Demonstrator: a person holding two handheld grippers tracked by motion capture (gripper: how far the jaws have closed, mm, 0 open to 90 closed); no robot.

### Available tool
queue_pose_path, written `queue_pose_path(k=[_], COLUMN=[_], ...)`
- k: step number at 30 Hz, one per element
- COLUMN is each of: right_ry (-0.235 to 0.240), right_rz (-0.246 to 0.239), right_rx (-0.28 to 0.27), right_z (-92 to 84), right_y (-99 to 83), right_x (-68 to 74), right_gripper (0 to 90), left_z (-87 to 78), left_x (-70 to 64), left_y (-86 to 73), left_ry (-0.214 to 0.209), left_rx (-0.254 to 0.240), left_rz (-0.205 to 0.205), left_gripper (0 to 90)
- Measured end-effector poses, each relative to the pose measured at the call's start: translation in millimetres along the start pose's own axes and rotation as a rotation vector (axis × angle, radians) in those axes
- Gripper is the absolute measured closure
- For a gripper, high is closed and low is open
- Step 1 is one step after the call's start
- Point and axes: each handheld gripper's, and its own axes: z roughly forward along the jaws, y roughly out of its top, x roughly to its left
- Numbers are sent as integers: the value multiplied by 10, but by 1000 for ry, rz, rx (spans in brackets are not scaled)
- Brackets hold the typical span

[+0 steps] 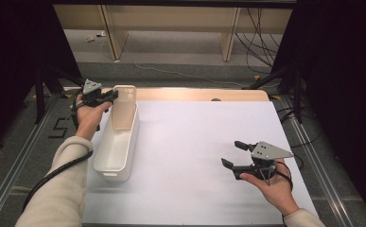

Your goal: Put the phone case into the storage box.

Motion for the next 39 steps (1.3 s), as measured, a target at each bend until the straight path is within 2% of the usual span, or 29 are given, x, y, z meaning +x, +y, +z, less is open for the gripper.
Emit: queue_pose_path(k=[39], right_ry=[4], right_rz=[1], right_rx=[1], right_z=[3], right_y=[-2], right_x=[-2], right_gripper=[228], left_z=[58], left_x=[43], left_y=[-65], left_ry=[18], left_rx=[32], left_rz=[3], left_gripper=[757])
